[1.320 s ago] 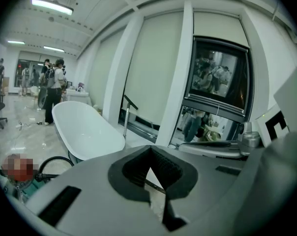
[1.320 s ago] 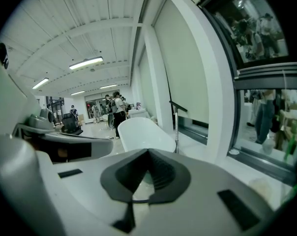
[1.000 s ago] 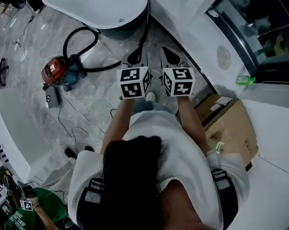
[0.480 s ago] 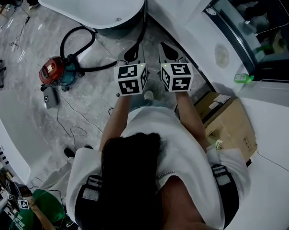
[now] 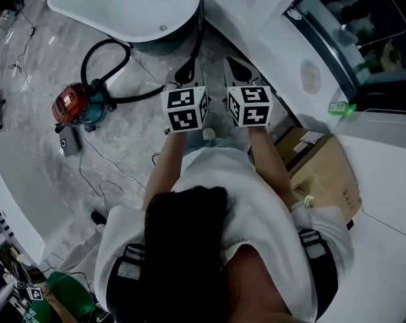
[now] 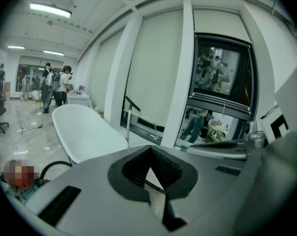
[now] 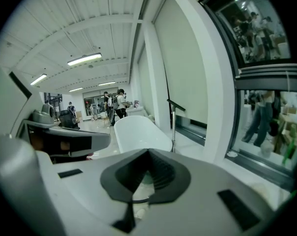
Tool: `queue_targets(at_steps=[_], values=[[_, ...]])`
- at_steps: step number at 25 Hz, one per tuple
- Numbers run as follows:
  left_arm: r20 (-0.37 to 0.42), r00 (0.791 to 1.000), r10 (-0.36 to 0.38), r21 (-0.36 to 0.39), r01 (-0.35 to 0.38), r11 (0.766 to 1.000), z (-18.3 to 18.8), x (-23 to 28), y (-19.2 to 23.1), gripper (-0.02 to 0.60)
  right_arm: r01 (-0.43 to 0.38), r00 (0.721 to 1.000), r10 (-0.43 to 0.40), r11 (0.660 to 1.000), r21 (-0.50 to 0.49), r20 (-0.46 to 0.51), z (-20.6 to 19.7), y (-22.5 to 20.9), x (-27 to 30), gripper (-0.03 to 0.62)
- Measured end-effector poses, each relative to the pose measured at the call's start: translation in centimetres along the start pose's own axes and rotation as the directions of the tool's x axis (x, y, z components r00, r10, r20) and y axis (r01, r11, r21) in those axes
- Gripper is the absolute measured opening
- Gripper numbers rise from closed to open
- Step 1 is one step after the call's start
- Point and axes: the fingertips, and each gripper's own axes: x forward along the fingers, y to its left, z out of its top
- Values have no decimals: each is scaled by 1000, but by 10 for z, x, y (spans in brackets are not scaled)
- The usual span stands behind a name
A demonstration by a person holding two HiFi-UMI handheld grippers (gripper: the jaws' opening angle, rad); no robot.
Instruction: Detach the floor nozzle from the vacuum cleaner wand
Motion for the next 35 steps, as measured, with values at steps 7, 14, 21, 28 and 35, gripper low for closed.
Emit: queue_targets(at_steps=[7, 14, 21, 28, 35], values=[[-10, 1000, -17, 4, 17, 1000, 4, 15, 9, -5, -3, 1000, 3, 1000, -20, -3, 10, 4, 21, 15], [-14, 1000, -27, 12, 27, 1000, 12, 31, 20, -5, -3, 1000, 3, 1000, -20, -3, 20, 2, 40, 15], [-17, 999, -33, 19, 34, 999, 22, 54, 30, -5, 7, 1000, -8, 999, -35, -14, 30, -7, 64, 15], [-36, 999, -32, 23, 33, 999, 30, 81, 42, -5, -12, 999, 12, 1000, -8, -33, 35, -14, 93, 15], [-58, 997, -56, 21, 57, 998, 44, 113, 62, -5, 11, 998, -12, 1000, -18, -54, 49, -18, 128, 15]])
